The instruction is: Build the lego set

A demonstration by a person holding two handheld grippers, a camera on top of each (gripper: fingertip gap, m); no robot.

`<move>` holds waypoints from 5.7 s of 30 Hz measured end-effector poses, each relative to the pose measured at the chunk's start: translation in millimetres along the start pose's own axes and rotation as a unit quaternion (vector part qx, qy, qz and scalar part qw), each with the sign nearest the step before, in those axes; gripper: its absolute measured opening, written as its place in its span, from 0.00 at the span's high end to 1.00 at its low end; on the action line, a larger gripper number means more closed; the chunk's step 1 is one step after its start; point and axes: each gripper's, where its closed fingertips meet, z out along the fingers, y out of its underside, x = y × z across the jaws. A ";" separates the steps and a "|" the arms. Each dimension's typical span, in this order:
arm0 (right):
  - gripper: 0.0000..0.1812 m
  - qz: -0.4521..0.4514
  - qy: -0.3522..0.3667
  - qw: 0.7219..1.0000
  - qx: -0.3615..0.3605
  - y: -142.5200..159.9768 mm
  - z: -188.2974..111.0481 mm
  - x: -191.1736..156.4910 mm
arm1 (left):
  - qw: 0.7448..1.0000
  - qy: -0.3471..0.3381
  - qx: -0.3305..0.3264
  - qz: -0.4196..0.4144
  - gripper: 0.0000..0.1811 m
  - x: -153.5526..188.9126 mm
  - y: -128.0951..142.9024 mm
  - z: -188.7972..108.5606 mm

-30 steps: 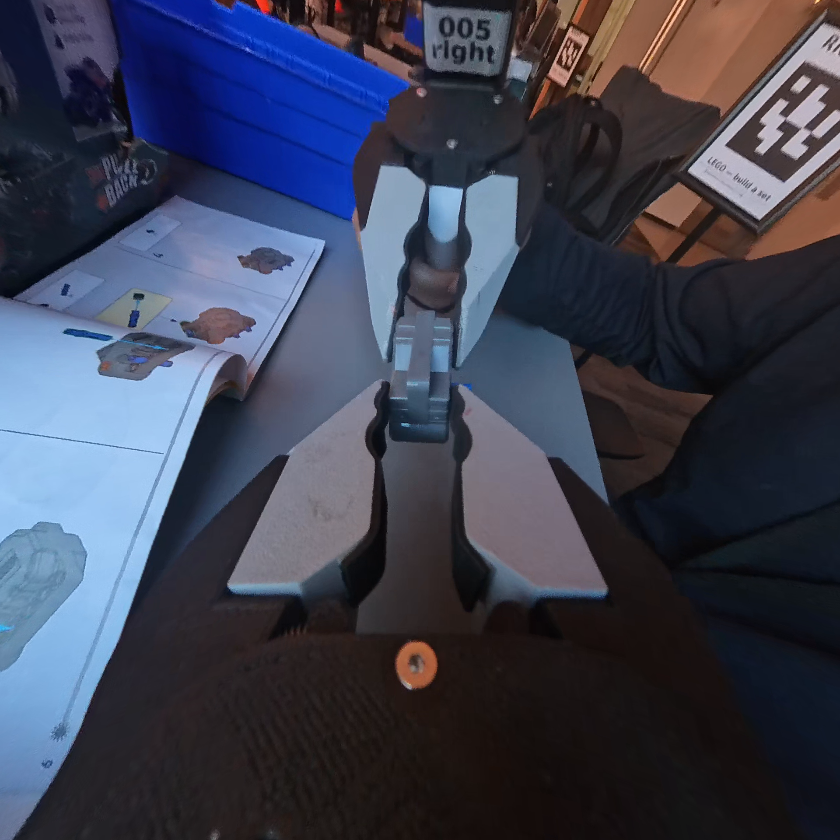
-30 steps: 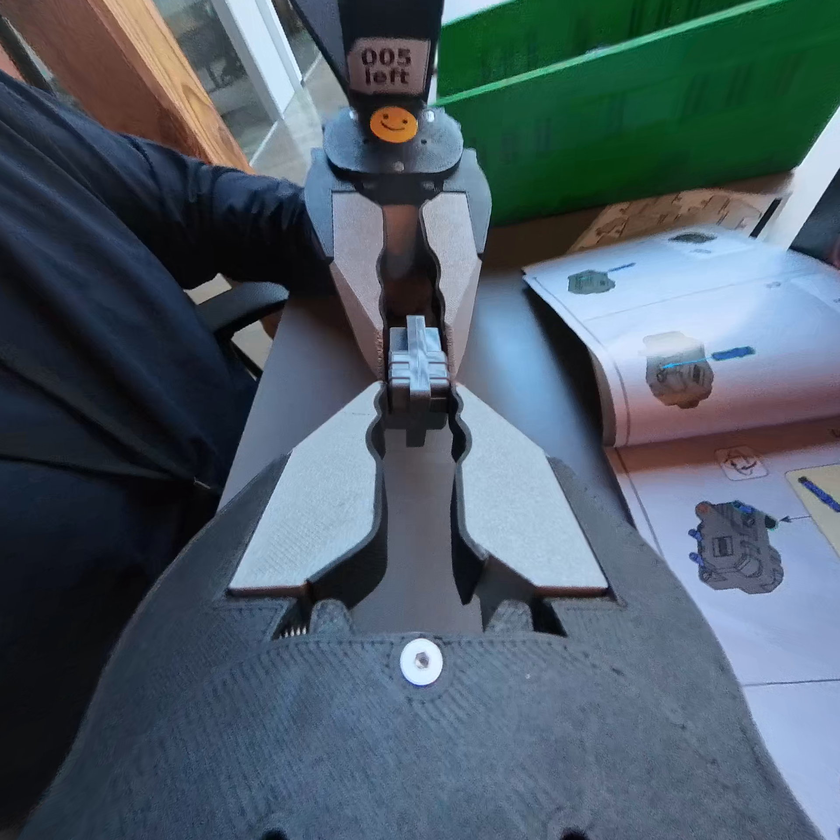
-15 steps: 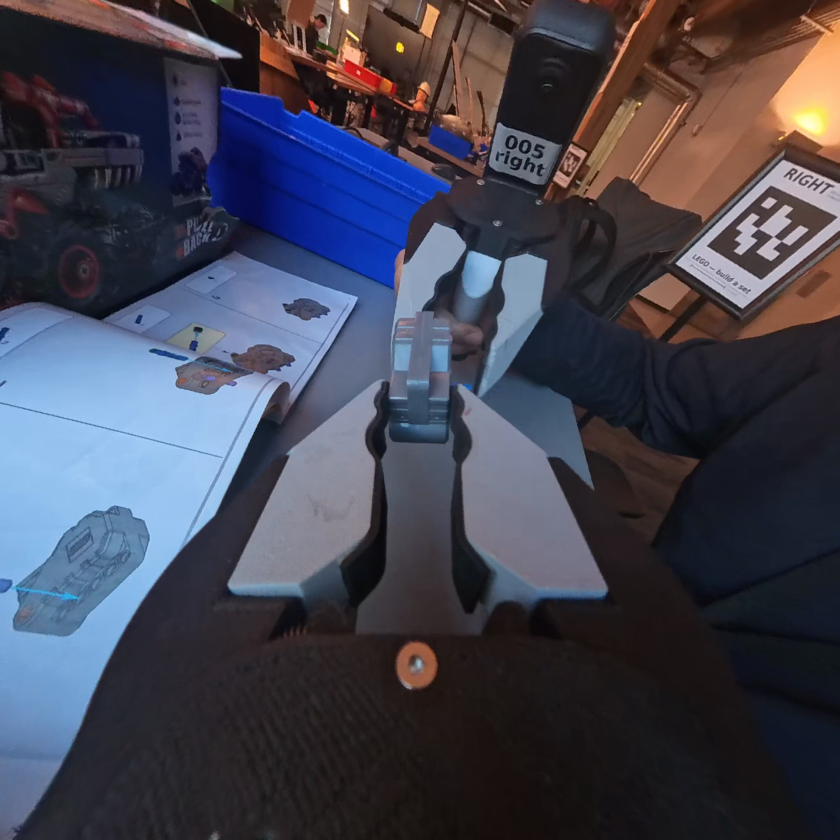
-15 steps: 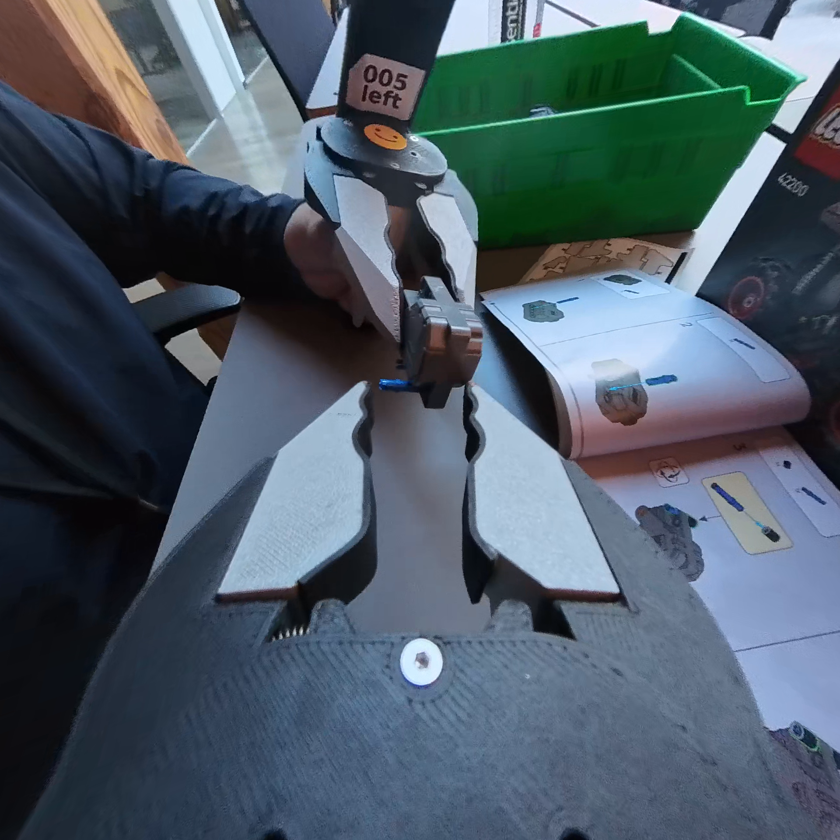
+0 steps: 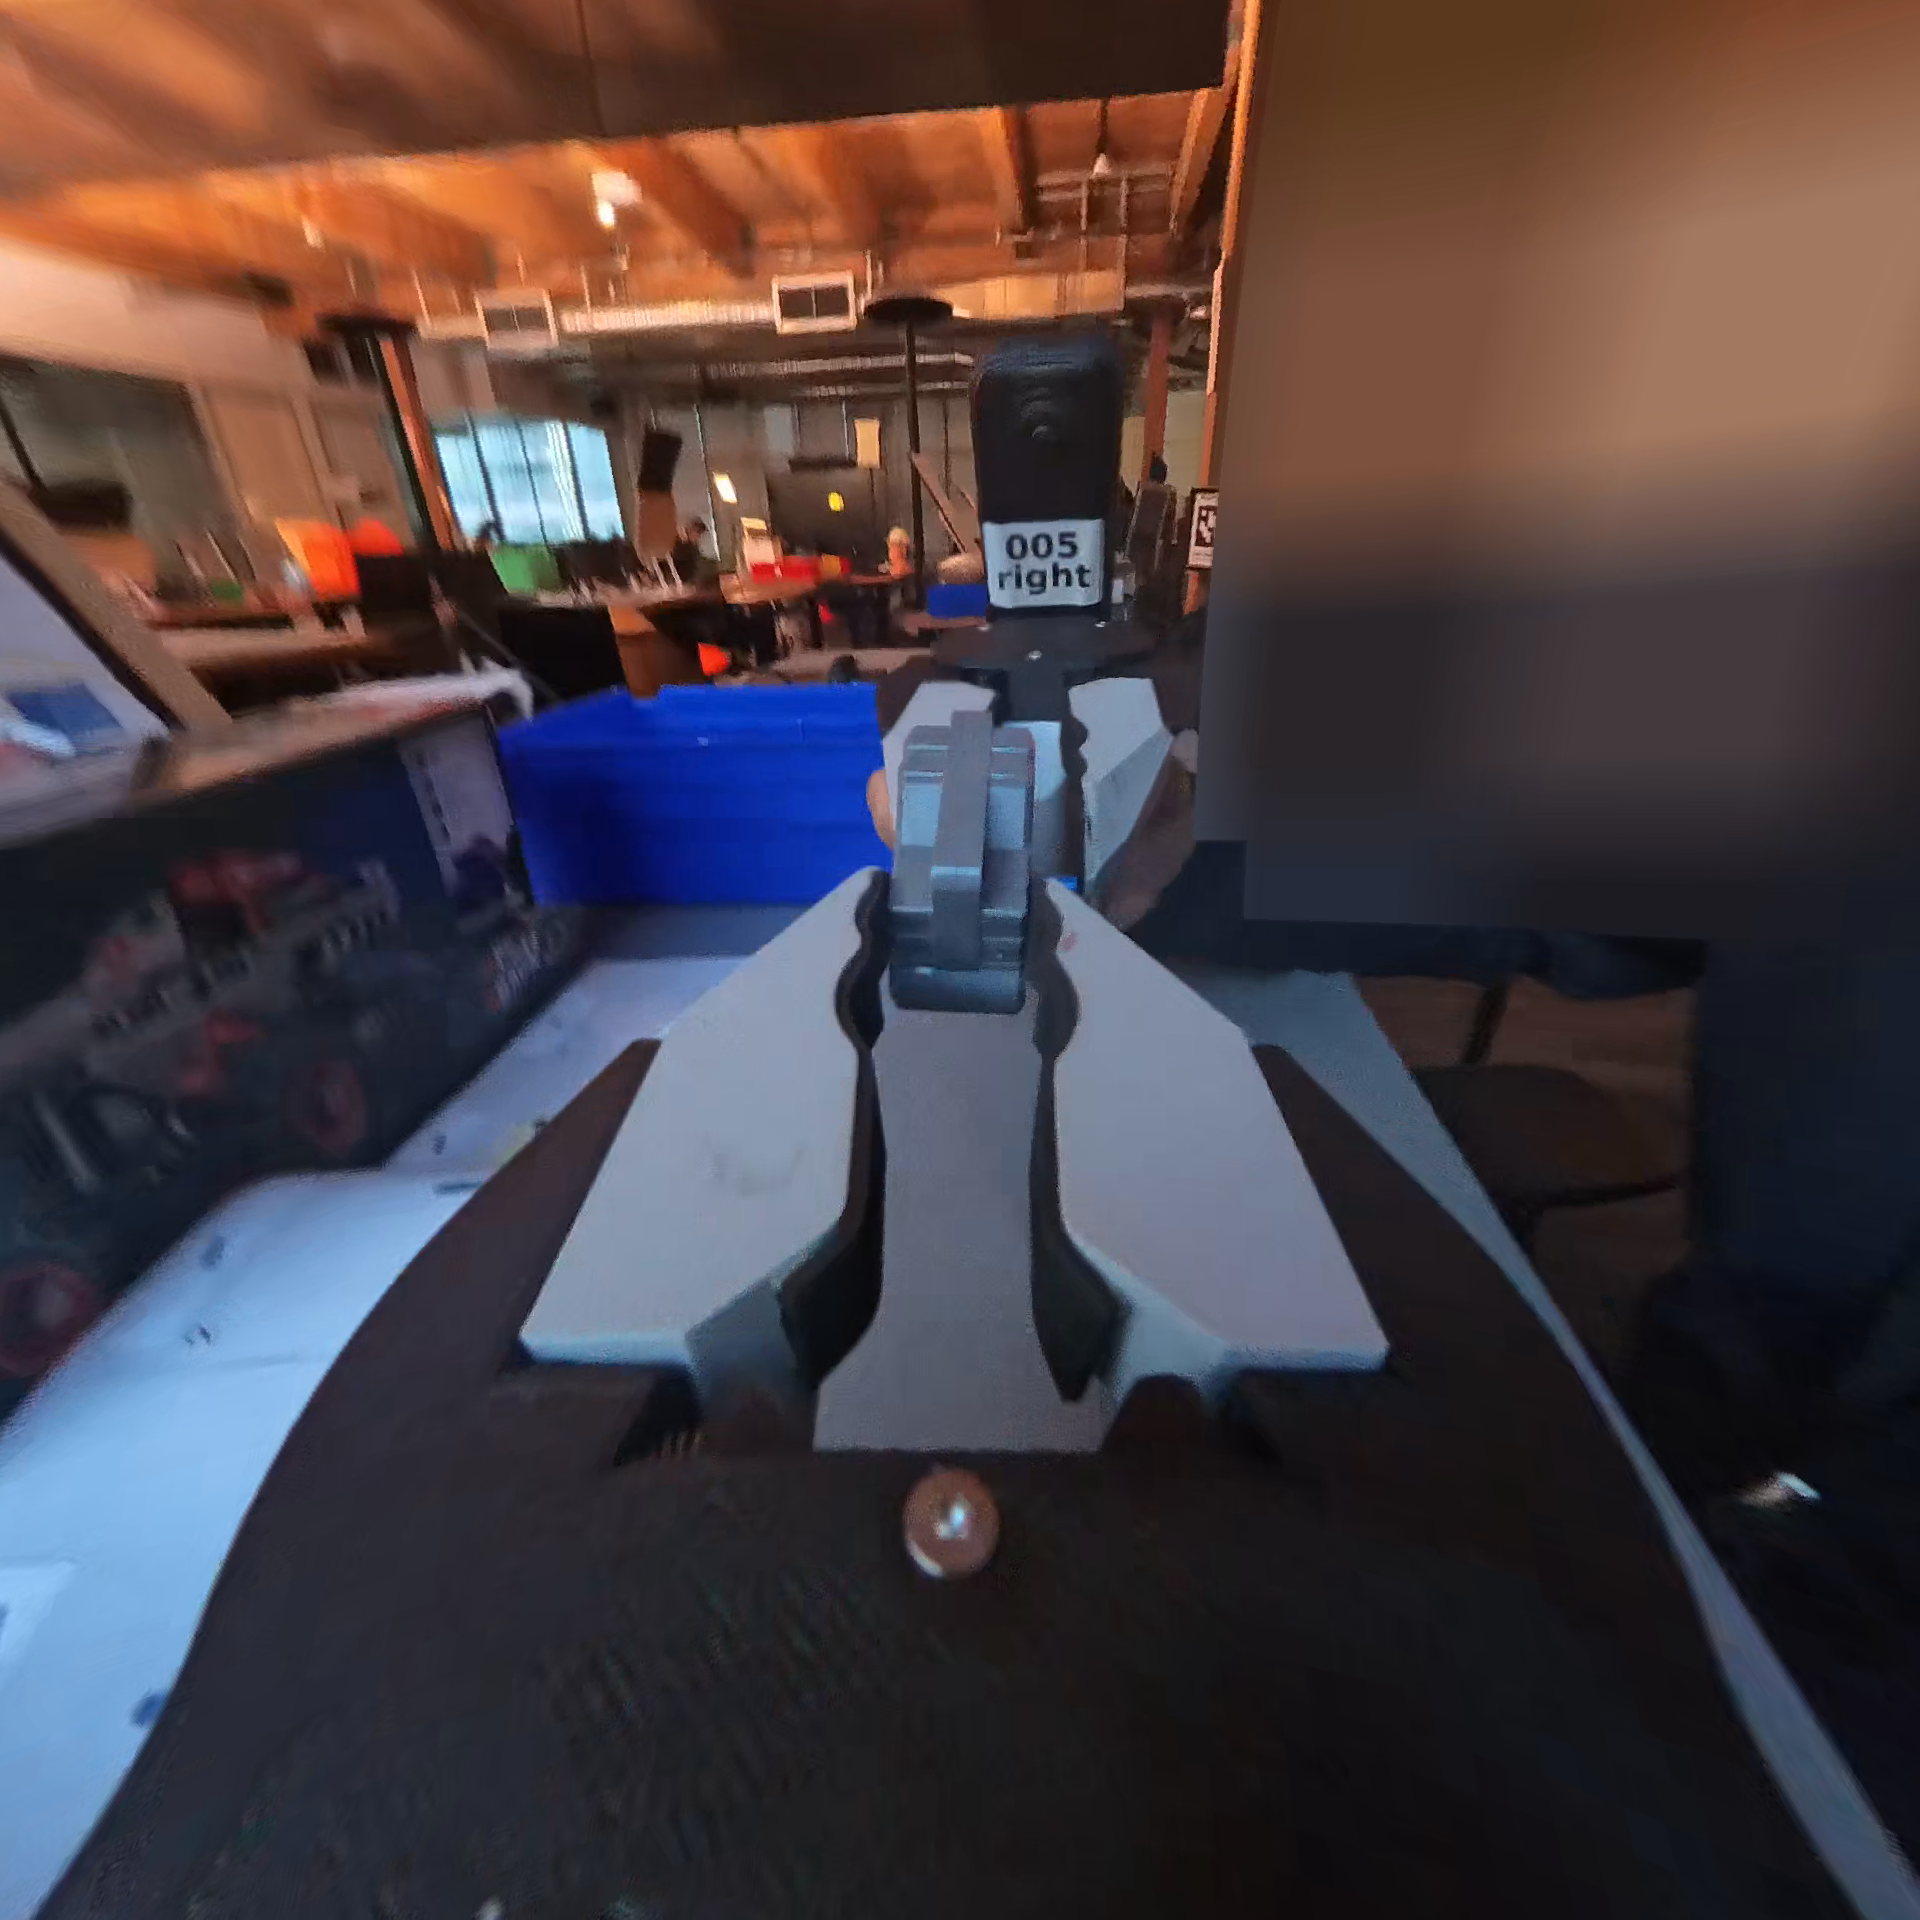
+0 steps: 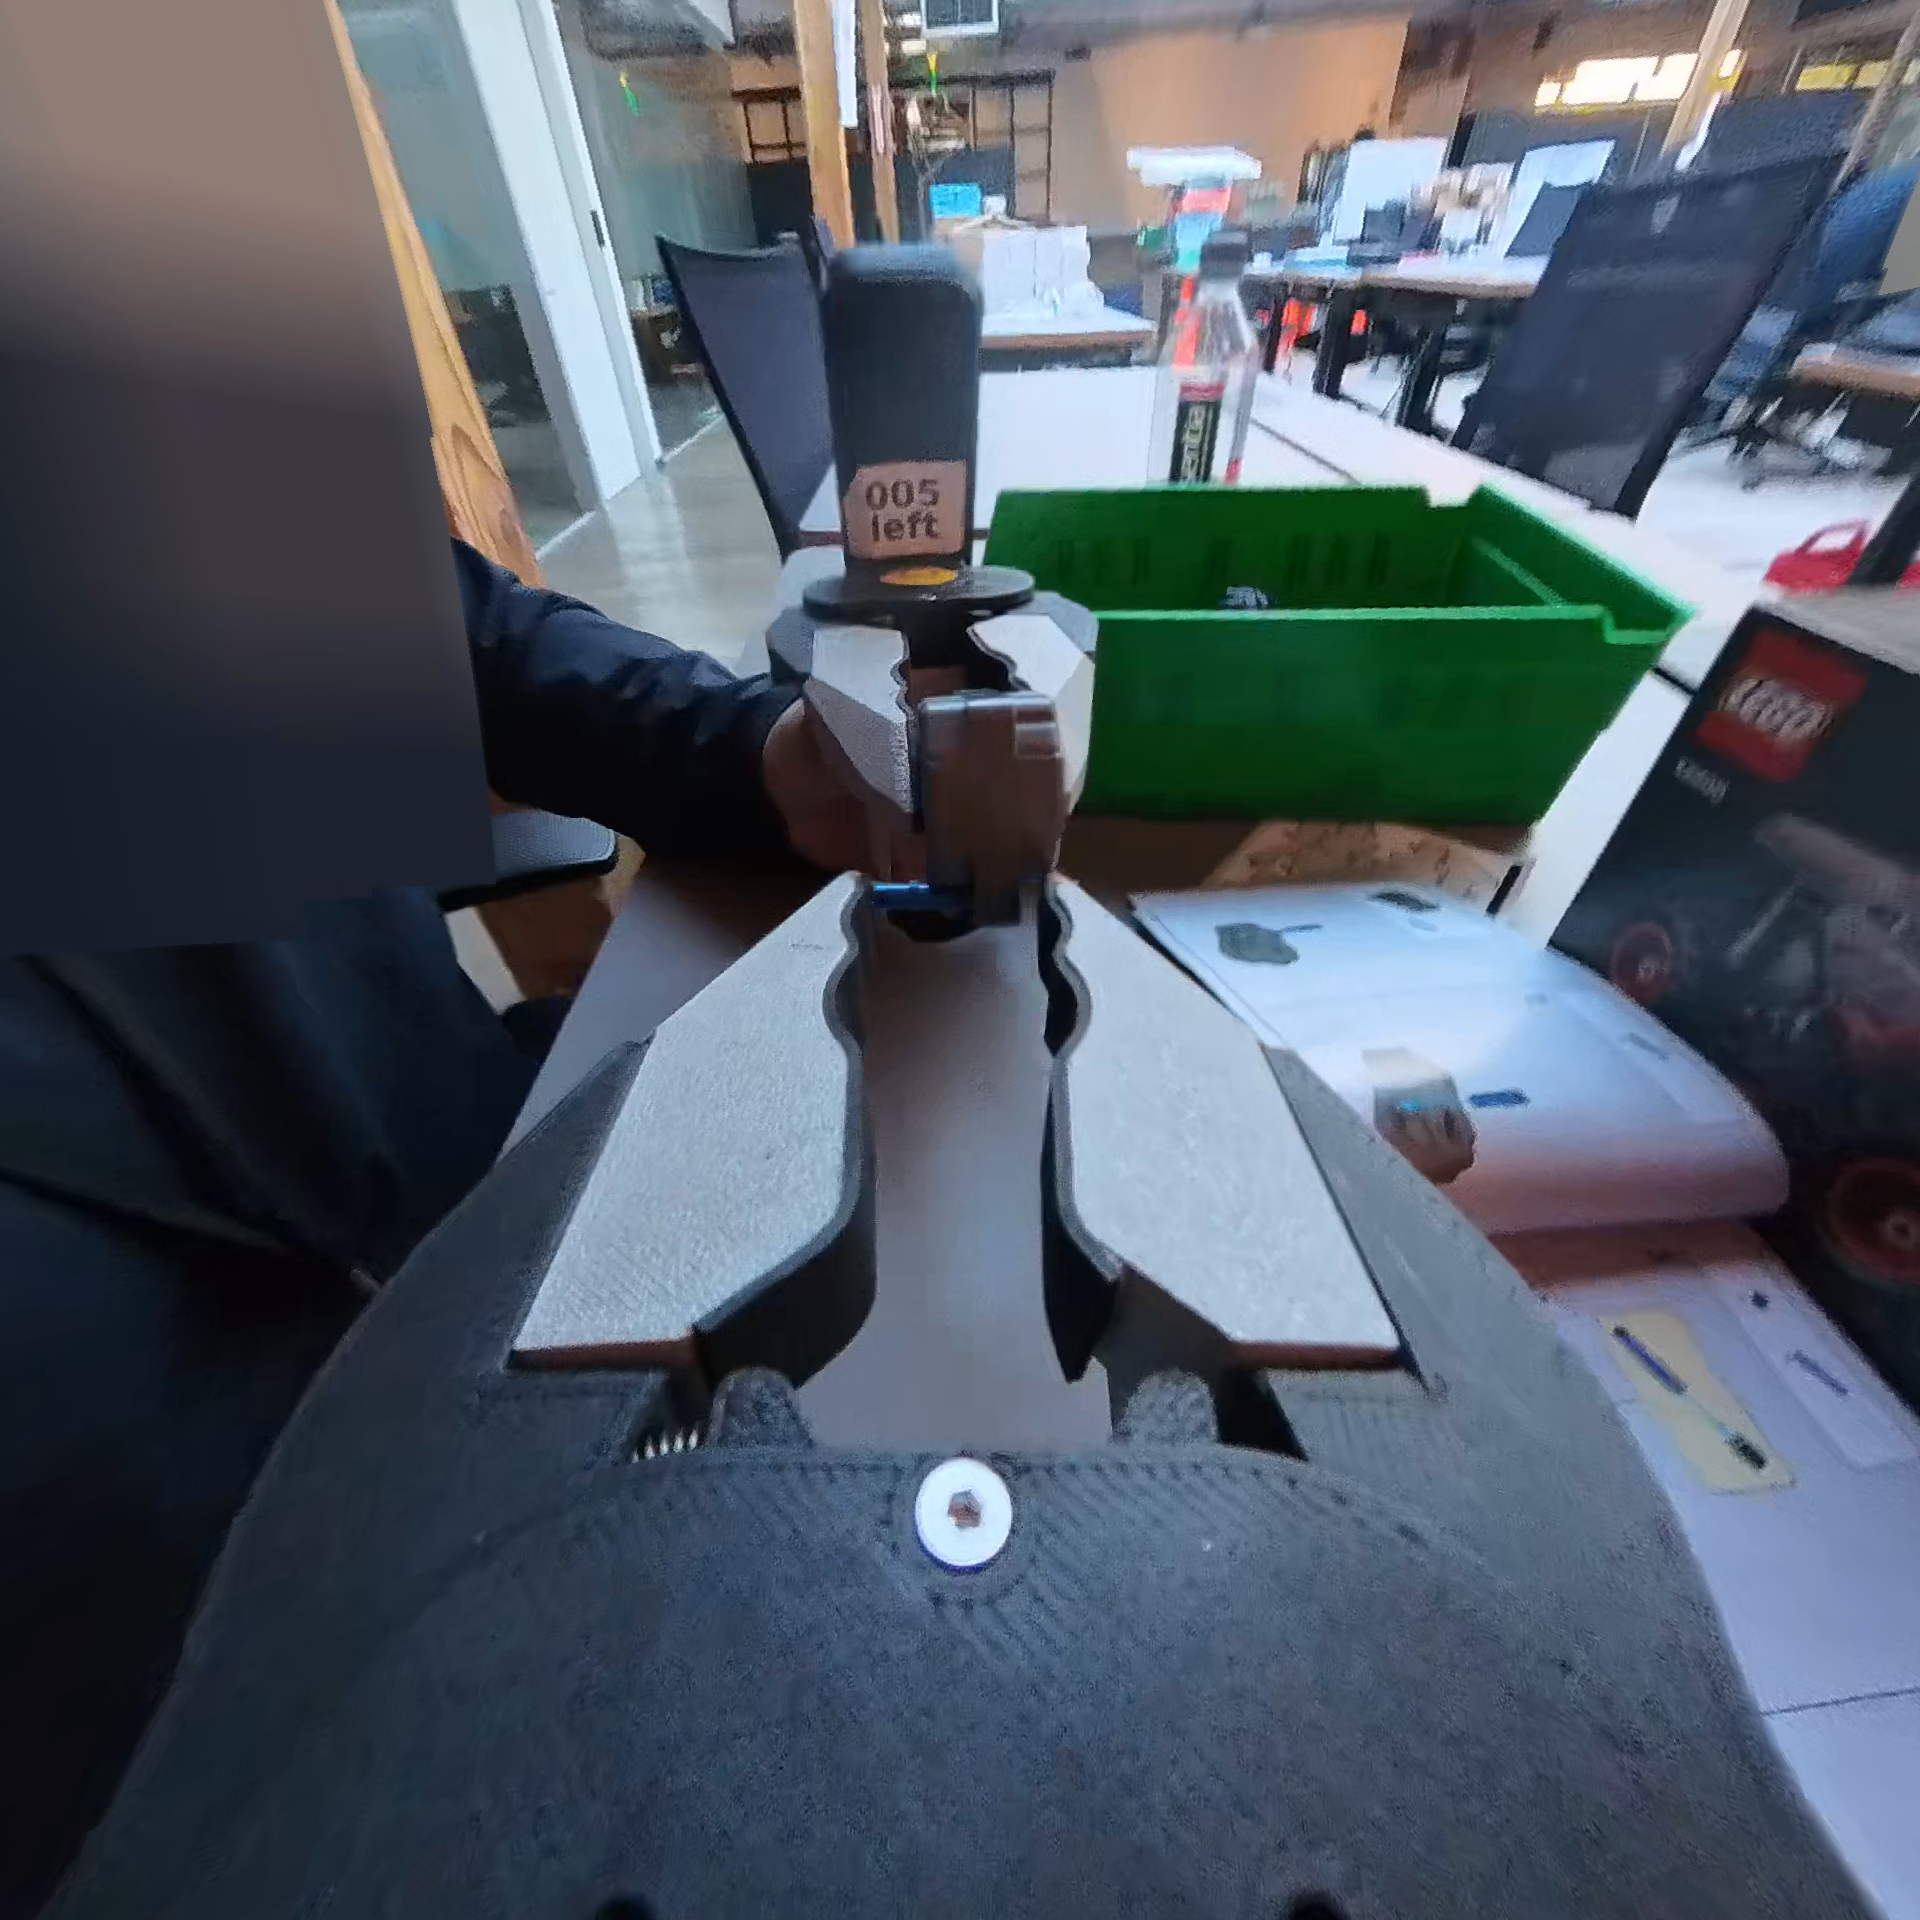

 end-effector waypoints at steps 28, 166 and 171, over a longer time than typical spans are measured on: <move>0.86 -0.046 0.020 0.999 -0.009 1.4 -4.8 -0.7 | 1.000 -0.007 -0.004 0.008 0.87 0.2 1.8 2.2; 0.85 -0.128 0.083 0.984 0.087 -49.5 -4.9 -26.7 | 0.986 0.053 0.160 0.020 0.87 24.4 -38.4 2.5; 0.85 -0.159 0.107 0.978 0.080 -47.5 -5.0 -29.8 | 0.985 0.053 0.165 0.018 0.87 25.0 -40.6 1.5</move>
